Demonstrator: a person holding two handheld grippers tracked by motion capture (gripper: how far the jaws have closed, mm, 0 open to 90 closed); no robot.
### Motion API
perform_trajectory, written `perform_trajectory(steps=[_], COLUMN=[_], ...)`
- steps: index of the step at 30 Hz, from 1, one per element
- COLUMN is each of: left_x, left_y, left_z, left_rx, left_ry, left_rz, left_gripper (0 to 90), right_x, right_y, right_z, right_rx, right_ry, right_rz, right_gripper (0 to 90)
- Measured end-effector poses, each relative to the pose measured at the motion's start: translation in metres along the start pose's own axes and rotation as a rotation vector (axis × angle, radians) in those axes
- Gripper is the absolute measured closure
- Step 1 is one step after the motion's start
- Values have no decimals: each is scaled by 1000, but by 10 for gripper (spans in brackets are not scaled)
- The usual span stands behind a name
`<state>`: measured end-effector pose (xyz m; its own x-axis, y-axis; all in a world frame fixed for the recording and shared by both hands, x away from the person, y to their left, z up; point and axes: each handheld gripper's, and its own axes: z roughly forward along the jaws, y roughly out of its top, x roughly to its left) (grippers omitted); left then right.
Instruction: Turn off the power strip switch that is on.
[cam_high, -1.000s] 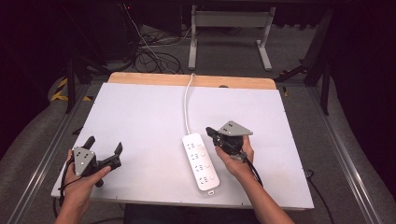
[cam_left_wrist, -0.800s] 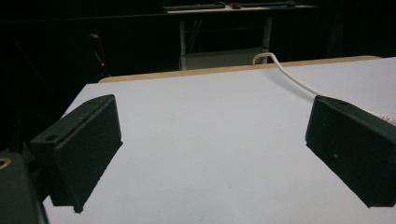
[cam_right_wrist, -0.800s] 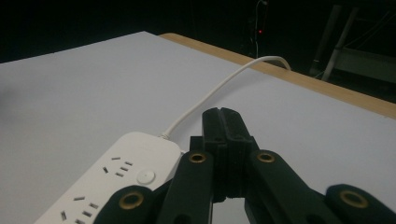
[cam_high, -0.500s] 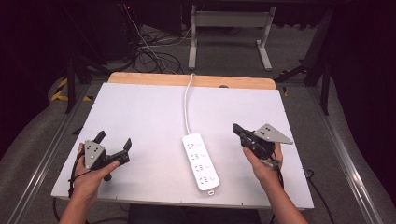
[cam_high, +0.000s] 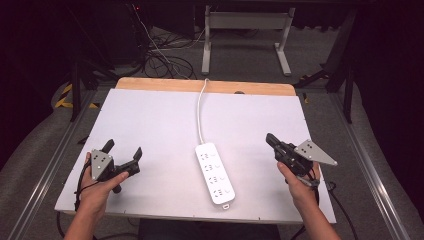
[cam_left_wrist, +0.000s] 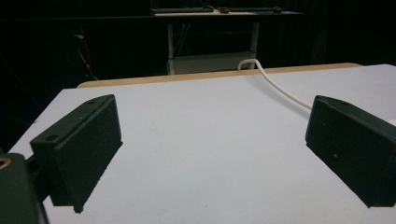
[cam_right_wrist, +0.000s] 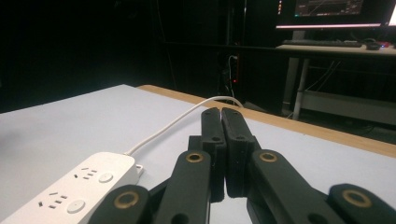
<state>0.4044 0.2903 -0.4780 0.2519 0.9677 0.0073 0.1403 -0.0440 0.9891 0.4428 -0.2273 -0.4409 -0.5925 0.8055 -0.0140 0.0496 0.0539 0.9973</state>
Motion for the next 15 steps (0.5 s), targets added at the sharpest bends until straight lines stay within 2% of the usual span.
perform_trajectory(steps=[9,13,15], left_x=[3,3,3], left_y=[-1,0,0], left_z=[-3,-4,-4], left_rx=[-1,-2,0], left_ry=[18,18,16], left_rz=[-1,1,2], left_gripper=[40,40,40], right_x=[-9,-13,-12], right_y=[-5,-5,-6], right_z=[-23,-27,-26], right_rx=[-12,-27,-22], right_ry=[1,-13,-18], right_rz=[9,49,41], right_gripper=[865,742,641])
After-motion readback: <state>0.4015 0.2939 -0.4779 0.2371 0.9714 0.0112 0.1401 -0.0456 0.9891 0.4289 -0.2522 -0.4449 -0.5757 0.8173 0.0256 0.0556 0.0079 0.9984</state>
